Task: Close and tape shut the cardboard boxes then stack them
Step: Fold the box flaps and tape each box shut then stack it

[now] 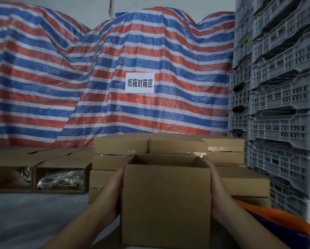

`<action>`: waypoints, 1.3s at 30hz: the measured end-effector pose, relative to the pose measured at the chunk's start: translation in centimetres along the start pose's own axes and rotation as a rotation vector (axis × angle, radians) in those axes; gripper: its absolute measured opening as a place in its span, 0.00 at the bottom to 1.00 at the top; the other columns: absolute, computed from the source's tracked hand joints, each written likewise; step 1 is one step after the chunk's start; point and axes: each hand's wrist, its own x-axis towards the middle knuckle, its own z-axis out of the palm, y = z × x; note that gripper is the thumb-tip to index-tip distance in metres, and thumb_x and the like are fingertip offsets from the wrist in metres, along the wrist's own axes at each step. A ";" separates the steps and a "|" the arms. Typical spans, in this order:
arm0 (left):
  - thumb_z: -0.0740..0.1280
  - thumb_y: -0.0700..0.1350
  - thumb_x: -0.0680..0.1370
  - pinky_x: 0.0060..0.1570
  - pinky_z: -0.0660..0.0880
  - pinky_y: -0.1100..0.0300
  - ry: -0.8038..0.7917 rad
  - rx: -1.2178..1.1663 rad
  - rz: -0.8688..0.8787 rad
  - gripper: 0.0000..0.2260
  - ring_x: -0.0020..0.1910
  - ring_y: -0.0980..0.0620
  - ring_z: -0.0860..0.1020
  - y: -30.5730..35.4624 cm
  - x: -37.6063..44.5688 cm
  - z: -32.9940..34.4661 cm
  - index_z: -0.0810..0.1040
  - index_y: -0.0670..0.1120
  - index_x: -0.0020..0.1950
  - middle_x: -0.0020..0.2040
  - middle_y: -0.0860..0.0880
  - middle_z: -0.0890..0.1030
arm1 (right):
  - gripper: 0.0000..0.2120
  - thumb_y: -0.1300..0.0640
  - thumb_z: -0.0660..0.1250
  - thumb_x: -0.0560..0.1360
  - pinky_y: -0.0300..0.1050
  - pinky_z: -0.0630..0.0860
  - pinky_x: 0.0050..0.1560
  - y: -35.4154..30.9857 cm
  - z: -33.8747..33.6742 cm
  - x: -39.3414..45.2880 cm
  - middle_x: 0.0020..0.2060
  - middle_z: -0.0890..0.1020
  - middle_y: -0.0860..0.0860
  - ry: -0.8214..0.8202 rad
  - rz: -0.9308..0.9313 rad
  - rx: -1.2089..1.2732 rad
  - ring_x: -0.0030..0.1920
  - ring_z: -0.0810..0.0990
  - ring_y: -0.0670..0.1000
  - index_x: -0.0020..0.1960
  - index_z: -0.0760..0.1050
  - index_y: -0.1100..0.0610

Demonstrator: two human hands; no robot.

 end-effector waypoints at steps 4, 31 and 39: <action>0.66 0.56 0.67 0.38 0.75 0.55 -0.036 0.021 -0.019 0.16 0.32 0.48 0.83 0.1 -0.2 0.0 0.86 0.47 0.33 0.36 0.44 0.84 | 0.29 0.31 0.62 0.67 0.47 0.77 0.38 -0.2 0.4 -0.4 0.34 0.85 0.57 0.021 0.014 -0.030 0.34 0.85 0.55 0.38 0.86 0.56; 0.64 0.51 0.67 0.35 0.75 0.56 -0.050 0.104 0.051 0.17 0.32 0.50 0.83 0.3 0.3 -0.1 0.78 0.45 0.52 0.35 0.46 0.84 | 0.19 0.42 0.69 0.71 0.48 0.76 0.43 -0.6 0.1 -0.5 0.40 0.87 0.53 -0.077 0.070 -0.245 0.39 0.86 0.51 0.55 0.81 0.55; 0.66 0.49 0.70 0.41 0.77 0.53 -0.053 0.125 0.087 0.16 0.39 0.47 0.83 0.1 0.4 -0.9 0.78 0.47 0.56 0.43 0.43 0.85 | 0.16 0.50 0.76 0.57 0.45 0.78 0.35 -1.4 0.1 -0.9 0.38 0.86 0.57 -0.158 0.104 -0.244 0.35 0.85 0.54 0.44 0.84 0.54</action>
